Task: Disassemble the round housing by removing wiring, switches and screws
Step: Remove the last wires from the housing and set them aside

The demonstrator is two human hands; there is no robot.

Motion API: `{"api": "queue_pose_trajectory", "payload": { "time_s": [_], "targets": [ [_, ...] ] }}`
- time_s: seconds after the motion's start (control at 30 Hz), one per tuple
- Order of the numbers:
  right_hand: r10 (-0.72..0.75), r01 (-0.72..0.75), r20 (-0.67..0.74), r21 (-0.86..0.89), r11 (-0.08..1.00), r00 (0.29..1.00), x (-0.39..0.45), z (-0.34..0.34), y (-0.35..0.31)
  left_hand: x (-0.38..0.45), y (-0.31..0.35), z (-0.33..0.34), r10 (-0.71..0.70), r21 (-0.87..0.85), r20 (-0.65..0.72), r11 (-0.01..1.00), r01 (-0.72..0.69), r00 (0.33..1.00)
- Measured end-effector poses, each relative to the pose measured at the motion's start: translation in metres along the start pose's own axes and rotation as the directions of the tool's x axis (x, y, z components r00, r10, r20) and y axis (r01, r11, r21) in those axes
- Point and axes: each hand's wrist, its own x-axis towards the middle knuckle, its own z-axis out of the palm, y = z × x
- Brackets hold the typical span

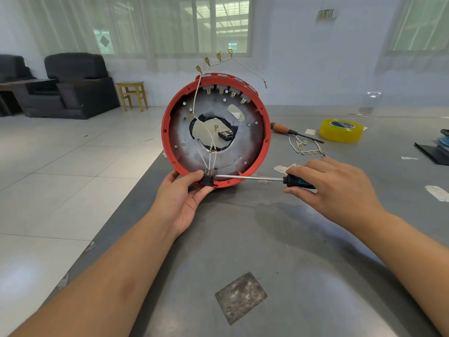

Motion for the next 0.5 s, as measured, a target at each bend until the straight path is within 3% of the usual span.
{"api": "queue_pose_trajectory", "payload": {
  "time_s": [0.27,0.5],
  "targets": [
    [-0.047,0.046,-0.026,-0.013,0.999,0.999,0.0025,-0.0023,0.0029,0.0030,0.0002,0.0019,0.003,0.067,-0.014,0.998,-0.002,1.000],
    [-0.037,0.037,-0.003,-0.011,0.999,0.999,-0.0030,0.0010,0.0002,0.0041,0.0025,0.0022,-0.085,0.095,-0.006,0.992,0.085,0.996]
  ]
}}
